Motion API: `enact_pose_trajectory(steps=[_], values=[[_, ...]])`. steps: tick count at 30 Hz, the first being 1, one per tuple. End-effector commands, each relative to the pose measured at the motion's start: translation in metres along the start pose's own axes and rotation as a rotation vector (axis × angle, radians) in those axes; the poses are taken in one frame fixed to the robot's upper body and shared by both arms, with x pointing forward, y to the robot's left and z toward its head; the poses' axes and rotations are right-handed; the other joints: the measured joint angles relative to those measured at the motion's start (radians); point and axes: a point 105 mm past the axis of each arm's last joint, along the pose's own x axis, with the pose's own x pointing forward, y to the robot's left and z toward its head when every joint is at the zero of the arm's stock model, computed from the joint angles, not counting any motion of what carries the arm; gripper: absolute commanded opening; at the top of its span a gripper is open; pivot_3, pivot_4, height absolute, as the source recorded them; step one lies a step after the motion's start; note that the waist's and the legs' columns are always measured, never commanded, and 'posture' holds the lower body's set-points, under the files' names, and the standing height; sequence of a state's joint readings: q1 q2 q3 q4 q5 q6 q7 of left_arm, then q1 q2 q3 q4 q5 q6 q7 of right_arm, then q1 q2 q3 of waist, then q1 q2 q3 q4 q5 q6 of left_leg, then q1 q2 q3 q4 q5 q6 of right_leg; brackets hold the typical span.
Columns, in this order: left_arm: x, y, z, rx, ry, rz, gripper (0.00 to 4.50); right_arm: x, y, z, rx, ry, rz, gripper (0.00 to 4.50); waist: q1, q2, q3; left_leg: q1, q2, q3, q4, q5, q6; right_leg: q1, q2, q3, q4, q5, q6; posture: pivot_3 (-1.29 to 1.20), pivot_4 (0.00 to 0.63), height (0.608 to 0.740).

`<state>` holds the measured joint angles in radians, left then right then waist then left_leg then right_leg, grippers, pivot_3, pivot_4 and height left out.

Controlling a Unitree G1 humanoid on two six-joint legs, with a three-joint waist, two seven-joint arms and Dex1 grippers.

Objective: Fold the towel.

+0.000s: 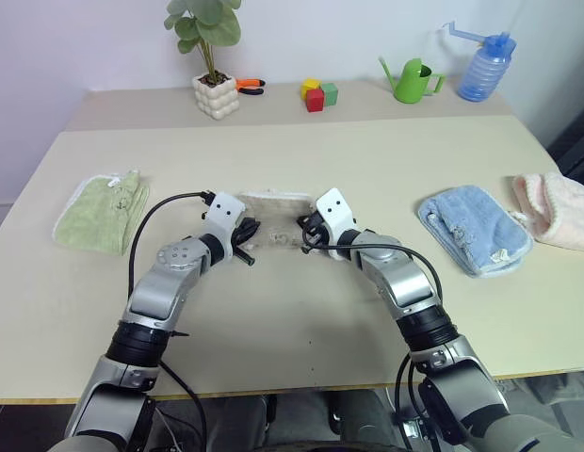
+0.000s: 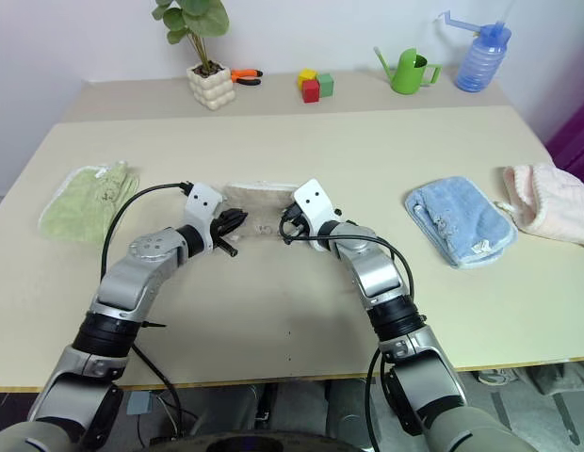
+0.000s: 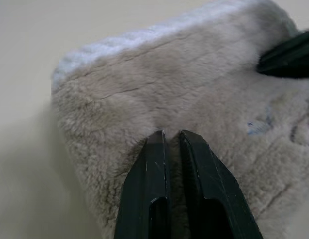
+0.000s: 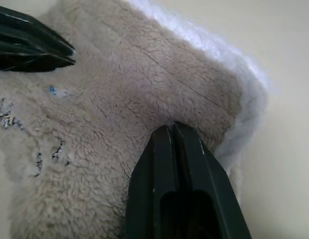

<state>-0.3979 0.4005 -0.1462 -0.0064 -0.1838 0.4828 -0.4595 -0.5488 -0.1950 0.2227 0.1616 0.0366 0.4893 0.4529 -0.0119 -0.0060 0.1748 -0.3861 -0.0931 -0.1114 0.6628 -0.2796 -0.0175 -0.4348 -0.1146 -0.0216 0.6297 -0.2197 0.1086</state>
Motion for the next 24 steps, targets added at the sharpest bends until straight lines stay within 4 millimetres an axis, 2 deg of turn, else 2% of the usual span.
enact_pose_trajectory(steps=[1, 4, 5, 6, 9, 14, 17, 20, 24], values=[[-0.002, -0.002, 0.006, -0.032, -0.070, 0.007, 0.44, -0.007, -0.009, 0.000, -0.011, -0.014, -0.044, 0.06, 0.003, 0.000, 0.000, 0.000, 0.000, 0.000, 0.000, 0.000, 0.000, 0.000, 0.000, 0.000, 0.000, 0.000, 0.000, 0.00, 0.150, 0.732], [-0.007, 0.008, 0.023, -0.077, -0.171, 0.053, 0.44, -0.012, -0.012, 0.011, -0.006, -0.055, -0.047, 0.06, 0.003, 0.000, 0.000, 0.000, 0.000, 0.000, 0.001, 0.000, 0.000, 0.000, 0.000, 0.000, 0.000, 0.000, 0.000, 0.00, 0.150, 0.732], [-0.011, 0.015, 0.031, -0.100, -0.213, 0.081, 0.44, -0.016, -0.013, 0.017, -0.004, -0.078, -0.037, 0.43, 0.002, 0.000, 0.000, -0.001, 0.000, 0.000, 0.001, 0.000, 0.000, 0.000, 0.000, 0.000, 0.000, 0.000, 0.000, 0.00, 0.150, 0.732], [-0.019, 0.026, 0.037, -0.107, -0.246, 0.122, 0.44, -0.023, -0.015, 0.026, 0.008, -0.108, -0.015, 0.60, 0.001, 0.000, 0.000, -0.001, 0.000, 0.000, 0.001, 0.000, 0.000, 0.000, 0.000, 0.000, 0.000, 0.000, 0.000, 0.00, 0.150, 0.732], [-0.035, 0.044, 0.043, -0.096, -0.275, 0.176, 0.44, -0.038, -0.022, 0.039, 0.043, -0.143, -0.002, 1.84, -0.001, 0.000, 0.000, -0.003, 0.000, 0.000, 0.001, 0.000, 0.000, -0.002, 0.000, 0.000, 0.000, 0.000, 0.000, 0.00, 0.150, 0.732], [-0.058, 0.053, 0.036, 0.014, -0.243, 0.161, 0.44, -0.048, -0.035, 0.039, 0.217, -0.109, -0.027, 4.43, -0.003, 0.000, 0.000, -0.003, 0.001, 0.000, 0.000, 0.000, 0.000, -0.003, 0.001, 0.000, 0.000, 0.000, 0.000, 0.00, 0.150, 0.732], [-0.076, 0.045, 0.027, 0.028, -0.229, 0.061, 0.44, -0.044, -0.037, 0.030, 0.418, -0.061, -0.028, 4.47, -0.002, 0.000, 0.001, -0.003, 0.001, 0.000, 0.000, 0.000, 0.000, -0.003, 0.001, 0.000, 0.000, 0.000, 0.000, 0.00, 0.150, 0.732], [-0.089, 0.036, 0.021, 0.018, -0.206, -0.028, 1.29, -0.037, -0.031, 0.030, 0.516, -0.045, 0.004, 4.50, -0.002, 0.001, 0.001, -0.003, 0.001, 0.000, 0.000, -0.003, 0.006, -0.004, 0.001, 0.001, 0.000, 0.000, 0.000, 0.00, 0.150, 0.732], [-0.099, 0.035, 0.021, 0.040, -0.184, -0.020, 3.32, -0.022, -0.021, 0.026, 0.556, -0.004, 0.043, 4.50, 0.000, 0.001, 0.001, -0.003, 0.001, 0.000, 0.000, -0.004, 0.007, -0.004, 0.000, 0.000, 0.000, 0.000, 0.000, 0.00, 0.150, 0.732]])
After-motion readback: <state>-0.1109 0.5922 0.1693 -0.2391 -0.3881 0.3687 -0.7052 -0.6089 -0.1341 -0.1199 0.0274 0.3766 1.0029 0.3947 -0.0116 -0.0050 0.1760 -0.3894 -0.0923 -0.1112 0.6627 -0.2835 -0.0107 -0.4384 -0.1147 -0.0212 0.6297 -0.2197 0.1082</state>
